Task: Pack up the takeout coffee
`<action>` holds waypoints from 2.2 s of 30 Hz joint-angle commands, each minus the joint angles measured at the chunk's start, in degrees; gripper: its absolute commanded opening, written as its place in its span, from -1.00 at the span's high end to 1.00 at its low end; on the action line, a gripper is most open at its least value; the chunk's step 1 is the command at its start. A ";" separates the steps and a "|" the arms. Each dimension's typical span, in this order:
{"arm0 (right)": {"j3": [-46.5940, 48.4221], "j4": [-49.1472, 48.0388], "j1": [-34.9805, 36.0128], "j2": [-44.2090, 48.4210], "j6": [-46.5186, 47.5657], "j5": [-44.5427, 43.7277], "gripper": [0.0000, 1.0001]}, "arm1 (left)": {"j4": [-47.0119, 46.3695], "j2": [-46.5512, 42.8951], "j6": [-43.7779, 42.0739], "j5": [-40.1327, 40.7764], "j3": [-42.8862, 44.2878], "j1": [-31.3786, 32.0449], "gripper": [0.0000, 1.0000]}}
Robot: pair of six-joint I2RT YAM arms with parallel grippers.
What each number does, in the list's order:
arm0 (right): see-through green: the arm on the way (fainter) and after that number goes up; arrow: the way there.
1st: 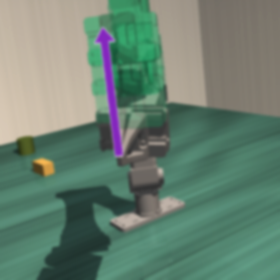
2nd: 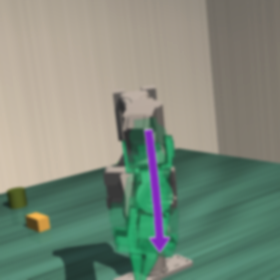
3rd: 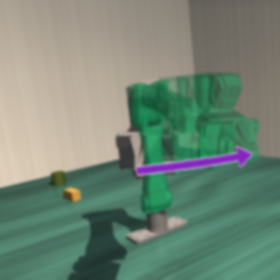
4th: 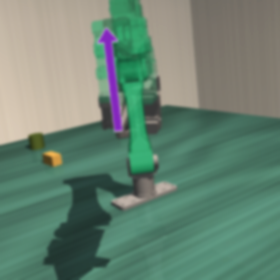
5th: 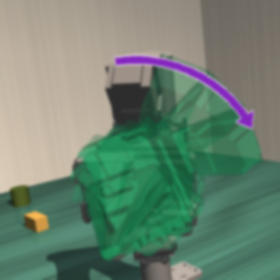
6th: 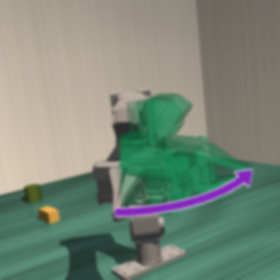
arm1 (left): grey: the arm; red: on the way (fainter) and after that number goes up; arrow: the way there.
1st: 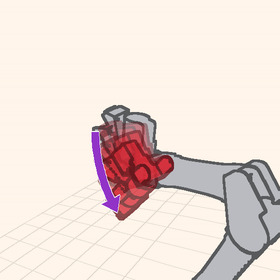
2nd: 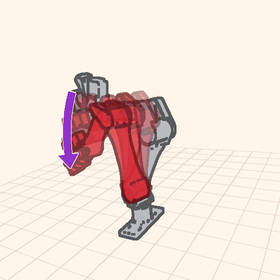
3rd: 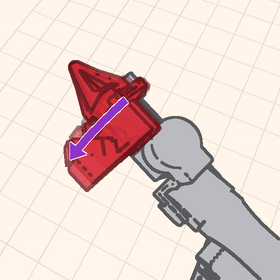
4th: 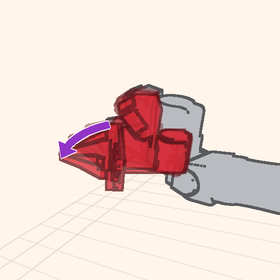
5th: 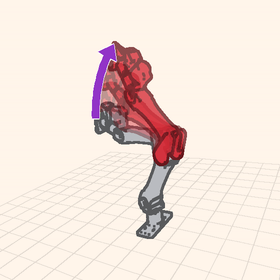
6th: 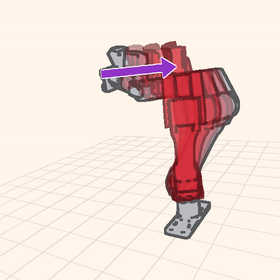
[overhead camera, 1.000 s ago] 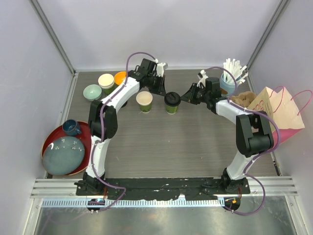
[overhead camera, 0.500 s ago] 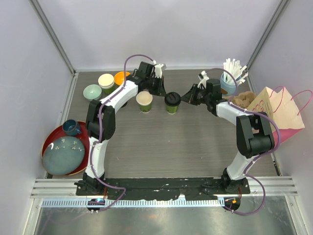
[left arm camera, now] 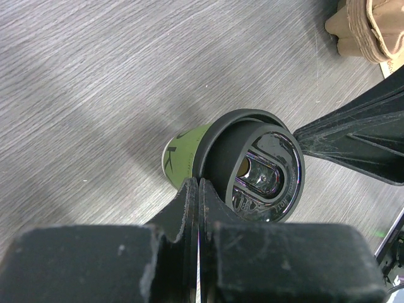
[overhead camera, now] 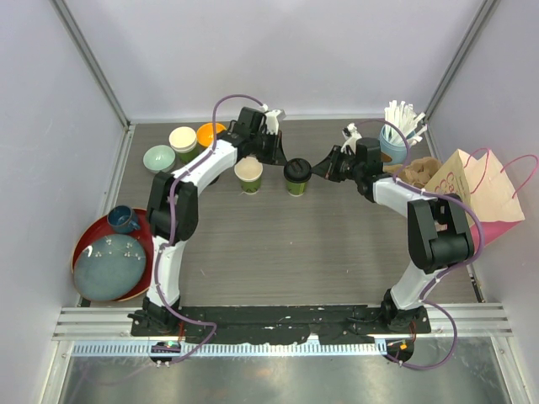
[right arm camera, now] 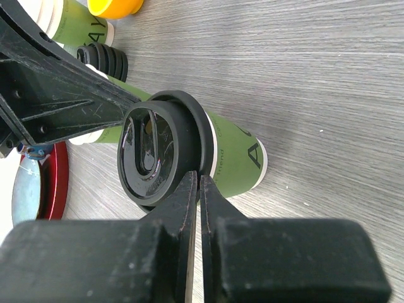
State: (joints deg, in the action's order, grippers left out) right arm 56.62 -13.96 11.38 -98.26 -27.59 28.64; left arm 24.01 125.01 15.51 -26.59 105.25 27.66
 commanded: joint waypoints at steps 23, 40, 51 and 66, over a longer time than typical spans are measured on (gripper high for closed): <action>-4.06 11.41 2.86 5.27 -0.79 -4.47 0.92 | 22.65 9.11 -7.77 5.15 13.12 2.66 0.88; -3.18 13.51 2.86 11.07 -1.06 -5.96 0.68 | 29.07 10.17 -12.17 4.52 27.10 2.75 0.41; 5.23 23.35 0.41 13.71 6.93 -6.85 0.44 | 30.66 4.29 -13.92 6.29 27.47 2.22 0.10; 29.51 26.44 1.46 -4.93 36.08 15.28 -0.17 | 30.30 -10.13 -17.43 2.95 6.73 2.31 0.17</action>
State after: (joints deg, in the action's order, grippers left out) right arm 82.11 11.35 11.49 -103.04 -9.13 32.29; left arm 53.47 118.93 0.86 -21.41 115.31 30.09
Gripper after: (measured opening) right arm 0.542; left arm 0.401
